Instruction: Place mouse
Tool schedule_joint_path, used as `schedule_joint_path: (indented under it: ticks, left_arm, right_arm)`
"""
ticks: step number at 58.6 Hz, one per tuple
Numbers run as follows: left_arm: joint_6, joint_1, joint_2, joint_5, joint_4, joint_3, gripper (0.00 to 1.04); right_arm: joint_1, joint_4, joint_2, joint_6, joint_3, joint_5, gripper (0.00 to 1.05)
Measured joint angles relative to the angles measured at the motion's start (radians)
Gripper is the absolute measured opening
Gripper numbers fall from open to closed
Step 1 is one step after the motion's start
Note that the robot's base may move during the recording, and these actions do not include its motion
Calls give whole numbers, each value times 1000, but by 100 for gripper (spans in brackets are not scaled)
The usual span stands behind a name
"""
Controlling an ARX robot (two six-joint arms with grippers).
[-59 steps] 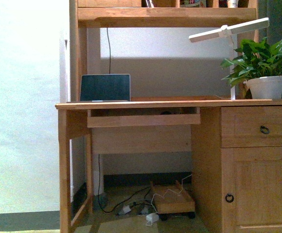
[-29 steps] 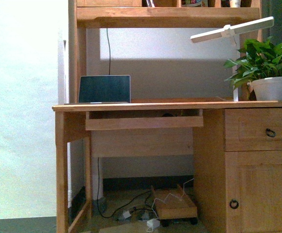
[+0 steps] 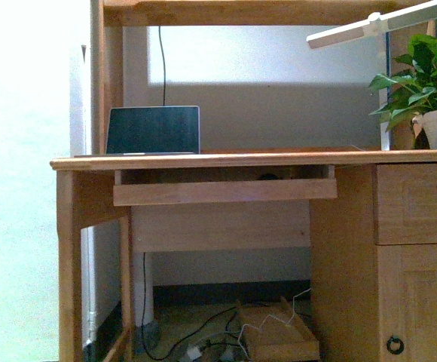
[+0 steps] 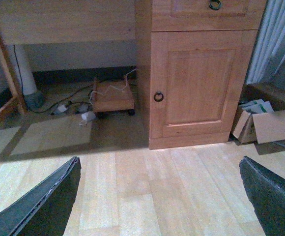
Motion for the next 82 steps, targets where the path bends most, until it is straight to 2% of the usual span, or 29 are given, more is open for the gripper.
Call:
schedule_joint_path:
  ticks: [82]
  left_arm:
    - [0,0,0,0,0,0,97]
  right_arm:
    - [0,0,0,0,0,0,97]
